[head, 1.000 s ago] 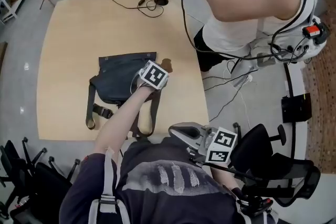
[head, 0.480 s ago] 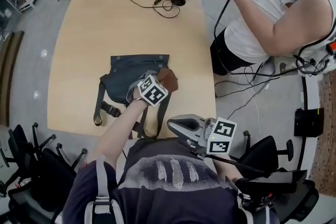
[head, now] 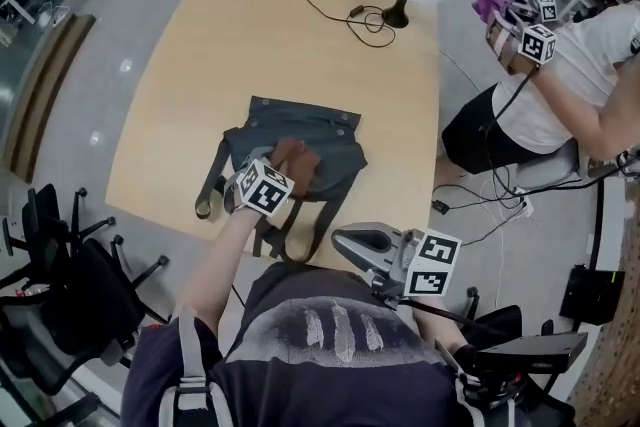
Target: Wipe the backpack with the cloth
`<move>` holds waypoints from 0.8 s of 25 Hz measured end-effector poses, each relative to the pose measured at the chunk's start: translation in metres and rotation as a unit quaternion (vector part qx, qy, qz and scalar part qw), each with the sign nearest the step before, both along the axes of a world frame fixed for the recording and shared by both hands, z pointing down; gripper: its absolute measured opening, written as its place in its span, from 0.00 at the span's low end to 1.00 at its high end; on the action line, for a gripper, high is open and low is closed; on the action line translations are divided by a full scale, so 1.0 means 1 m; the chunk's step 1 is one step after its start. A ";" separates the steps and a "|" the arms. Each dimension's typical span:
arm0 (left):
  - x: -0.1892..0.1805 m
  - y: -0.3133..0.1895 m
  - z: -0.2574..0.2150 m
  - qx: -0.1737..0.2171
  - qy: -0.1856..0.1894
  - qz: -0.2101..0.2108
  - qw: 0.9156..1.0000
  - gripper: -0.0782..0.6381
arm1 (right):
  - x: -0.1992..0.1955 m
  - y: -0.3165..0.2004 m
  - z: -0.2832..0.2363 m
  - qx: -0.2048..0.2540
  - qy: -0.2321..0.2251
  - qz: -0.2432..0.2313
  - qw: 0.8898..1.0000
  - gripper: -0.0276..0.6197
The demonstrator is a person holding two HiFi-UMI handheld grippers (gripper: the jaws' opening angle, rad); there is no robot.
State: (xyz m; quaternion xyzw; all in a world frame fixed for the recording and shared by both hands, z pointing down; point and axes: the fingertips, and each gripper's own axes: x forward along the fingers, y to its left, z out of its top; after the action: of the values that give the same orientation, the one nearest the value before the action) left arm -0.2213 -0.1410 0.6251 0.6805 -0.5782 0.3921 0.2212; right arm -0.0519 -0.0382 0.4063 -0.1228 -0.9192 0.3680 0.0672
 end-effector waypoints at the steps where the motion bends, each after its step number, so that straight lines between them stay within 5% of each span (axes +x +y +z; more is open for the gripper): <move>1: -0.010 0.009 0.001 0.002 0.000 -0.018 1.000 0.19 | -0.001 0.002 0.001 -0.002 0.000 -0.006 1.000 0.05; 11: -0.101 0.072 -0.001 -0.002 -0.037 -0.125 0.992 0.19 | -0.011 0.007 0.003 -0.008 0.007 -0.024 1.000 0.05; 15: -0.182 0.103 -0.003 -0.039 -0.081 -0.203 0.975 0.19 | -0.012 0.002 0.005 -0.007 0.015 -0.018 1.000 0.05; 18: -0.229 0.102 -0.018 -0.020 -0.088 -0.266 0.960 0.19 | -0.015 -0.001 0.006 -0.007 0.019 -0.017 1.000 0.05; 20: -0.240 0.088 -0.023 -0.009 -0.091 -0.273 0.958 0.19 | -0.017 0.000 0.006 -0.002 0.023 -0.014 1.000 0.05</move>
State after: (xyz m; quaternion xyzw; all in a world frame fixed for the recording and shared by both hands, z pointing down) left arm -0.4617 -0.0532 0.6019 0.4560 -0.7560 0.3821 0.2729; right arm -0.0686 -0.0379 0.4123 -0.1274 -0.9151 0.3712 0.0929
